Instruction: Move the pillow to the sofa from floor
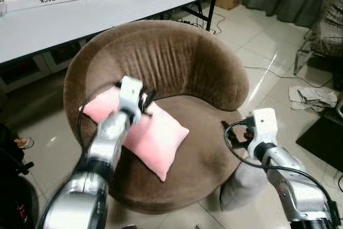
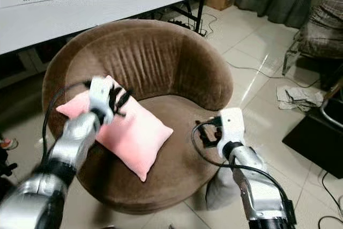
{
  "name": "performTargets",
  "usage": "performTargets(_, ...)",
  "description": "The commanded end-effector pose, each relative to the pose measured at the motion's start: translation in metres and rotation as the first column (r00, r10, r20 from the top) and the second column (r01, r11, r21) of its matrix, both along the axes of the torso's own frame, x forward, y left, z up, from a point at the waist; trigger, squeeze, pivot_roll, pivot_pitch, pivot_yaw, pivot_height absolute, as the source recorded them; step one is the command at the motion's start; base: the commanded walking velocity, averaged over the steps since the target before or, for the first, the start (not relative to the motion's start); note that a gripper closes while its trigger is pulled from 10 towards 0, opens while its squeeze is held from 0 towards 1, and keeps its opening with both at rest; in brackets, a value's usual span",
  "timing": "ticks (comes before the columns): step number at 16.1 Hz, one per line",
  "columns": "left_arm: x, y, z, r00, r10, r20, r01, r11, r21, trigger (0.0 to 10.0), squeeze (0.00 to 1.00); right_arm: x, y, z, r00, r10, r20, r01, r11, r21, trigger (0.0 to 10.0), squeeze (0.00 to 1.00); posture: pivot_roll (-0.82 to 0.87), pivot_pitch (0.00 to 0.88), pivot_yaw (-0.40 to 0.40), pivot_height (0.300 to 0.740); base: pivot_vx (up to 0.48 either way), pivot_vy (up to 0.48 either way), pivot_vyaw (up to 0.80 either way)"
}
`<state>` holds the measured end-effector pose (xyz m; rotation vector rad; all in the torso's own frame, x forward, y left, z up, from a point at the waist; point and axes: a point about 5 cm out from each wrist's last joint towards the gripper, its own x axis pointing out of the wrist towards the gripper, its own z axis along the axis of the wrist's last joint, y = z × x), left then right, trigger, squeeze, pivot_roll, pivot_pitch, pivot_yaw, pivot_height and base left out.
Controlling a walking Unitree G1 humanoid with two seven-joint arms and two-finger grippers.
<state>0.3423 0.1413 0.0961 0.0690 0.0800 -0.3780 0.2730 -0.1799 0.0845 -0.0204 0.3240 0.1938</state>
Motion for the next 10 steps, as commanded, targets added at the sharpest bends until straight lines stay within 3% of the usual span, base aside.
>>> performTargets(1,-0.004,-0.006,0.010,0.999,0.032,0.037,-0.030,0.999,-0.043,10.0,0.00,0.006,0.004,0.000,1.000,-0.020,-0.006,0.019,1.000,-0.020,10.0,0.00,0.01,0.000,-0.020,0.740,0.000,0.000,0.00)
performTargets(2,-0.012,-0.006,0.010,0.996,0.073,0.048,-0.069,0.995,-0.073,10.0,0.00,0.012,0.010,0.003,1.000,-0.030,0.007,0.030,1.000,0.004,10.0,0.00,0.02,0.000,-0.019,0.740,0.000,0.000,0.00)
performTargets(4,-0.034,-0.012,0.004,0.989,0.139,0.044,-0.133,0.983,-0.125,10.0,0.00,0.013,0.015,0.002,0.999,-0.034,-0.023,0.032,0.997,-0.064,10.0,0.00,0.02,0.000,0.011,0.740,0.000,0.000,0.00)
performTargets(5,-0.043,-0.011,0.000,0.988,0.152,0.026,-0.148,0.980,-0.131,10.0,0.00,0.012,0.021,0.002,1.000,-0.011,-0.019,0.011,0.999,-0.049,10.0,0.00,0.03,0.000,0.012,0.740,0.000,0.000,0.00)
performTargets(6,-0.052,-0.008,-0.004,0.990,0.138,0.029,-0.137,0.989,-0.054,10.0,0.00,0.009,0.025,-0.002,1.000,0.003,-0.010,-0.004,0.998,-0.068,10.0,0.00,0.05,0.000,0.006,0.740,0.000,0.000,0.00)
performTargets(7,-0.057,0.000,-0.006,0.988,0.156,0.018,-0.156,0.988,-0.018,10.0,0.00,0.008,0.029,-0.007,1.000,0.016,-0.001,-0.016,0.995,-0.098,10.0,0.00,0.08,0.000,0.003,0.740,0.000,0.000,0.00)
performTargets(10,-0.063,0.025,-0.003,0.964,0.267,0.007,-0.267,0.963,-0.041,10.0,0.00,0.008,0.038,-0.017,0.999,-0.002,-0.036,0.000,0.998,-0.064,10.0,0.00,0.09,0.000,0.027,0.740,0.000,0.000,0.00)
